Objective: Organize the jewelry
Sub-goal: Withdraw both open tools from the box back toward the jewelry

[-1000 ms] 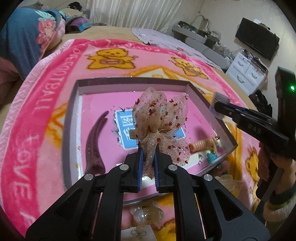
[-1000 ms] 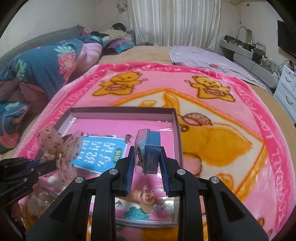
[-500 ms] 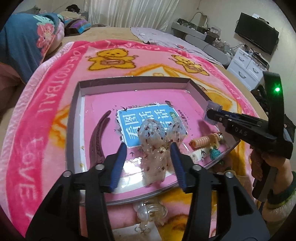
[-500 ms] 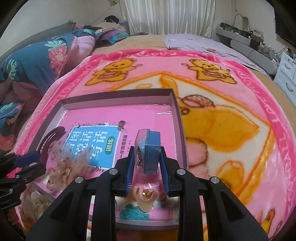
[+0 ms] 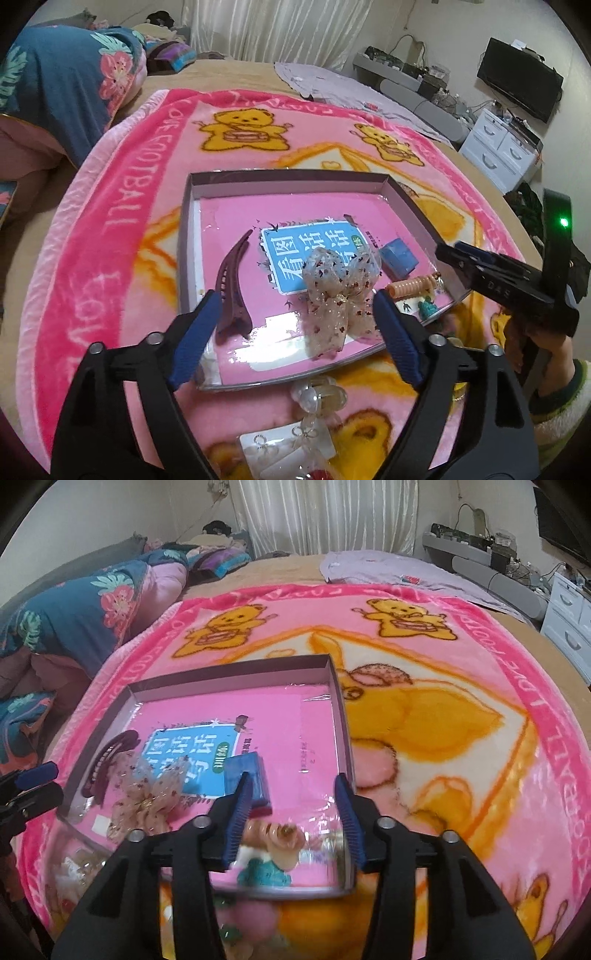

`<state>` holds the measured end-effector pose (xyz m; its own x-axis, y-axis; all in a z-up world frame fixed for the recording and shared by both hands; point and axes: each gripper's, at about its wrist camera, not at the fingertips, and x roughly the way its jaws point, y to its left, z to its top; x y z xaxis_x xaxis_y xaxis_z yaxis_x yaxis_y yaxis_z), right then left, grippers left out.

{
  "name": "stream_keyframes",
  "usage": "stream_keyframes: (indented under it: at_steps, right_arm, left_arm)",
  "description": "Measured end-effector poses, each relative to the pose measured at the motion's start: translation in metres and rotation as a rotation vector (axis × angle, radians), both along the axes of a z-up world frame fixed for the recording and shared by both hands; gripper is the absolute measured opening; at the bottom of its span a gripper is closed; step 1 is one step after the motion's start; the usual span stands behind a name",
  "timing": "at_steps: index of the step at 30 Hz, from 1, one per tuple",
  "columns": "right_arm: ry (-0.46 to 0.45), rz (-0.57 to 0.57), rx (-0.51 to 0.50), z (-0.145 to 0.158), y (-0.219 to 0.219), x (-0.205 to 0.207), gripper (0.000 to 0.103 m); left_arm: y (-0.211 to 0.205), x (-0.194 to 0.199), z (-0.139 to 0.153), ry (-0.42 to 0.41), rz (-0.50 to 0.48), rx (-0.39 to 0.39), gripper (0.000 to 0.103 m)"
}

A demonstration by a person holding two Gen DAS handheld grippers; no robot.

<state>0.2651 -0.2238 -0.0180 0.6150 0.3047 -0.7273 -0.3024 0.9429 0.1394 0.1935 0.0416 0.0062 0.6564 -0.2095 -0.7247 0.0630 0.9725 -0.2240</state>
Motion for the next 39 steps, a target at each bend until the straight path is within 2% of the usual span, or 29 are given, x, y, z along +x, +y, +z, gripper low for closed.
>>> stream_keyframes:
  at_steps: [2,5,7,12,14,24,31,39]
  right_arm:
    - [-0.012,0.0,0.021,0.007,-0.003,-0.01,0.064]
    - [-0.036,0.002,0.035,0.017,-0.007,-0.022,0.072]
    - [-0.054,0.004,0.041,0.024,-0.009,-0.031,0.072]
    - [-0.087,0.003,0.066,0.044,-0.018,-0.05,0.074]
    - [-0.113,-0.006,0.08,0.054,-0.022,-0.058,0.085]
    - [-0.178,-0.026,0.114,0.087,-0.037,-0.092,0.087]
    - [-0.217,-0.031,0.121,0.1,-0.046,-0.114,0.088]
    - [-0.246,0.008,0.109,0.105,-0.047,-0.139,0.088]
  left_arm:
    - [0.002,-0.003,0.004,-0.008,0.007,-0.002,0.084]
    - [0.005,-0.011,0.011,-0.02,0.017,-0.007,0.089]
    - [0.006,-0.015,0.016,-0.03,0.024,-0.006,0.093]
    - [0.01,-0.027,0.029,-0.056,0.046,0.003,0.093]
    - [0.011,-0.032,0.034,-0.069,0.052,0.01,0.093]
    - [0.016,-0.059,0.059,-0.127,0.08,-0.019,0.093]
    - [0.012,-0.084,0.074,-0.176,0.103,0.012,0.093]
    - [0.005,-0.103,0.078,-0.178,0.102,0.037,0.093]
